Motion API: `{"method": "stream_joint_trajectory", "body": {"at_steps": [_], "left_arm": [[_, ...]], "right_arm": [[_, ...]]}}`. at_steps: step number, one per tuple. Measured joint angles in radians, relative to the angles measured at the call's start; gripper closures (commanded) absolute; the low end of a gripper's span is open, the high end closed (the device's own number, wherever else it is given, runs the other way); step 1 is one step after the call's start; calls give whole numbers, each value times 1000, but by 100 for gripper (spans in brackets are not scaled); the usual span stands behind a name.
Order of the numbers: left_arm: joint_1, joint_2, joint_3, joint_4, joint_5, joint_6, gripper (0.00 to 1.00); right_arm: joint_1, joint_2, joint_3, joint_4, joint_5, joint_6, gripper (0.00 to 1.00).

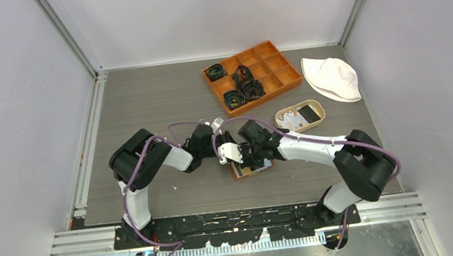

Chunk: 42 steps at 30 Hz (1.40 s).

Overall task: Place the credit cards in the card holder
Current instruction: Insert the credit card into the card holder, then turn over the card slot in the card holder.

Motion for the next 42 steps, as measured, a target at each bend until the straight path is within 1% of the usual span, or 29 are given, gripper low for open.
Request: {"method": "stream_joint_trajectory", "body": {"at_steps": [7,13,19,25,29,35,38,42], "left_arm": [[0,0,2,-3,0,2,72],[0,0,3,-3,0,2,72],[1,0,3,-3,1,3,71],[8,-3,3,-3,1,4,70],[17,-29,3,-43,-1,30,69],[29,-142,16,-190,-28,121,69],[32,-231,19,-256,-49,179,69],[32,-385,8,-341,-86,267,70]], "right_arm": [[24,19,0,10,19,5,93],[25,23,2,-5,59,-35,93],[-3,23,9,-33,75,-76,93],[-44,22,17,-53,65,-81,91],[-101,-9,34,-101,-35,-55,84],[-299,-126,72,-132,-261,98,62],[-375,-144,80,-127,-358,201,61],[-429,-98,108,-136,-472,354,61]]}}
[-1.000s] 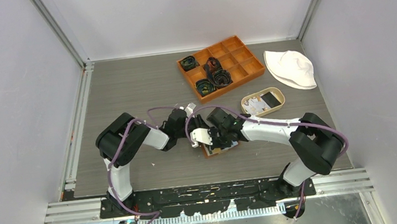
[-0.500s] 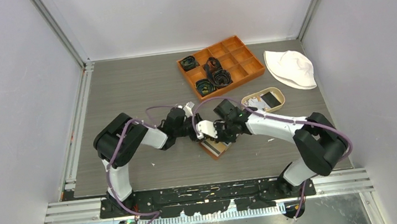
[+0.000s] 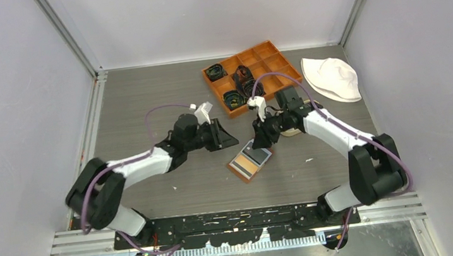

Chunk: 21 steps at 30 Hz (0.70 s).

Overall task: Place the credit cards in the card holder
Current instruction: Turn over the card slot in the card holder.

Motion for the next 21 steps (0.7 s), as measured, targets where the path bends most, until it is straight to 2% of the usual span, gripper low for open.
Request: {"method": "stream_joint_trajectory", "body": {"at_steps": [2,4,6,7,8,10,13,17,21], "left_arm": [[0,-104,-24,-31,-23,50,67],[1,-222,-58,-50,-48,105,47],[2,-336,-97,-54,-68,158,19],[3,-387,-119,-49,-80,177,9],[6,-428,-145,-40,-90,188,3],[12,-471,-200,-11,-108,192,4],[19,-468,-293,50,-104,170,16],[20,-383,-384,145,-52,100,37],[-7,-270,-391,245,-7,27,46]], "right_arm": [[-13,56,35,-13,-32,57,61],[-18,114,73,-41,-42,91,61],[-20,175,110,-73,-37,116,61],[-21,195,121,-85,-30,122,61],[-21,218,135,-103,-20,129,61],[-22,257,156,-133,5,138,61],[-23,301,179,-172,46,146,61],[-23,333,192,-201,94,148,61],[-23,367,215,-225,127,148,61]]}}
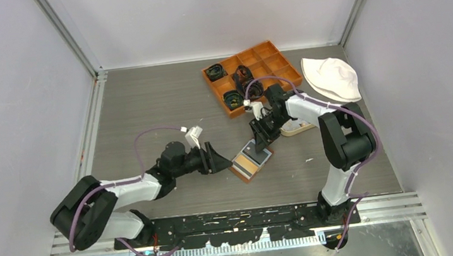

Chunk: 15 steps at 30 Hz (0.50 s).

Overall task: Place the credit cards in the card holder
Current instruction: Turn over the card slot in the card holder.

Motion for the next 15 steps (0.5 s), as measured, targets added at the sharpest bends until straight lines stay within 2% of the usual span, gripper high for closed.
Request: {"method": "stream_joint_trajectory", "body": {"at_steps": [7,15], "left_arm": [[-158,114,18,82,-21,-43,55],[-183,260,123,89,-50,-53,64]], "right_arm": [[0,42,18,-31,27,-2,62],[0,72,35,-58,39,-4,63]]}}
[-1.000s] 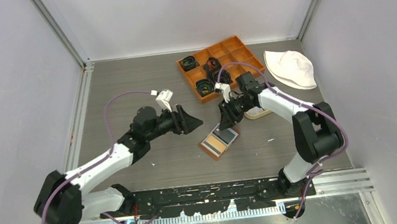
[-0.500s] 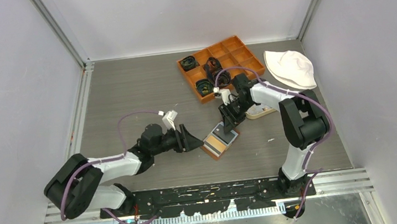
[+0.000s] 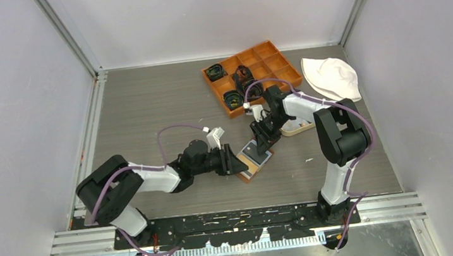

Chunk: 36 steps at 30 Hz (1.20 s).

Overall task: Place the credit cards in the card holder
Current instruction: Turn over the card slot in the card holder.

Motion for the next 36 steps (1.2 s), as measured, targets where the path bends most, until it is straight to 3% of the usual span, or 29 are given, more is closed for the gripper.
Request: {"method": "stream_joint_trajectory", "body": {"at_steps": [8,20,36], "left_arm": [[0,108,132,-47,-27,32,71],[0,214,212,-161,-70,80,74],[18,214,230,-199,-82,105,71]], "right_arm": [[0,0,2,-4,24,0,61],[0,25,17,-24,16,0,61],[-47,33,37,-83,-198,-1,65]]}}
